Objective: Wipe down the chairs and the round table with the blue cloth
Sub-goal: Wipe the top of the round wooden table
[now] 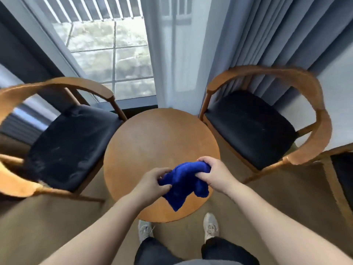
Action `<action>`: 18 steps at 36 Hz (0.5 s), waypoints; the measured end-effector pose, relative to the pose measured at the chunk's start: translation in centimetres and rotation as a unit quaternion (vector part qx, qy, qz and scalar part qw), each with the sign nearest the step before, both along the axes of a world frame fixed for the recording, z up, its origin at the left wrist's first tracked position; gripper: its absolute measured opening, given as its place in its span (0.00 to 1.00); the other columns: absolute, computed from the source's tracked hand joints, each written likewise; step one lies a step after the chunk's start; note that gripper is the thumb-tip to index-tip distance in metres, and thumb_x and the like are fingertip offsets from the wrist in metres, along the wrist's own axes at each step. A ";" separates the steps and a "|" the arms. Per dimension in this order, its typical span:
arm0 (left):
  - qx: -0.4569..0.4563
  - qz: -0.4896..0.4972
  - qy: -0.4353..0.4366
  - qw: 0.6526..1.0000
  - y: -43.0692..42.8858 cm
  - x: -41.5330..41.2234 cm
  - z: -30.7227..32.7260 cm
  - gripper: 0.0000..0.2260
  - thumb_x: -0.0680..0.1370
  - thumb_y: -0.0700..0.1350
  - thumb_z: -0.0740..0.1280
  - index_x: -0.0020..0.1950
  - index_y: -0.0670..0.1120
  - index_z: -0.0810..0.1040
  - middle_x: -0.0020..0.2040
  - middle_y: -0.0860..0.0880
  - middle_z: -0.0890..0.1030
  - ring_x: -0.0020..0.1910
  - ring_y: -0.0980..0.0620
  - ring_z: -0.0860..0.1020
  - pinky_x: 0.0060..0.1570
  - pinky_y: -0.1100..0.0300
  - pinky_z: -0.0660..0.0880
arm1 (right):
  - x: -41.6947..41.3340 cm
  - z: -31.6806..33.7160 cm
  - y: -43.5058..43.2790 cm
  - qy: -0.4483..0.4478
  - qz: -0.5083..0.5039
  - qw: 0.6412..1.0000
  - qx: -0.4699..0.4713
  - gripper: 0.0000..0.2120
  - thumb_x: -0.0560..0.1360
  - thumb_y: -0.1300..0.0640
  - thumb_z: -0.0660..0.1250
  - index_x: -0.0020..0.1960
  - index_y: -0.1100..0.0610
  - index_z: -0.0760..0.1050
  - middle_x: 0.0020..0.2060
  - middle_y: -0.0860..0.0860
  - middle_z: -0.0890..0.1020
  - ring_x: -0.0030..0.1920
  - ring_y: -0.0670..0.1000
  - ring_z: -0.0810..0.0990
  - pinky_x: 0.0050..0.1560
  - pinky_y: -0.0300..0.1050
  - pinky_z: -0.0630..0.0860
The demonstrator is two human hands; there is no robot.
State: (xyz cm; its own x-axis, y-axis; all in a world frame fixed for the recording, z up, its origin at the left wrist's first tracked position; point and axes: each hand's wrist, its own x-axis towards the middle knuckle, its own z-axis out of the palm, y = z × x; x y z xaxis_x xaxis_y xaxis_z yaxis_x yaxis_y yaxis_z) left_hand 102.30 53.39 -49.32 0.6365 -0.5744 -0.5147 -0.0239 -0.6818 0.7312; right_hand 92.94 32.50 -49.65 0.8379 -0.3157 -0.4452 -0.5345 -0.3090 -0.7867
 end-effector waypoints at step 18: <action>0.078 0.138 -0.026 0.987 -3.6 -8.1 -6.9 0.08 0.75 0.39 0.64 0.47 0.52 0.77 0.48 0.53 0.79 0.48 0.53 0.75 0.46 0.62 0.68 | 0.5 -6.5 -5.0 0.253 0.223 0.936 -0.101 0.36 0.71 0.63 0.71 0.76 0.55 0.62 0.70 0.54 0.72 0.66 0.54 0.74 0.61 0.43 0.73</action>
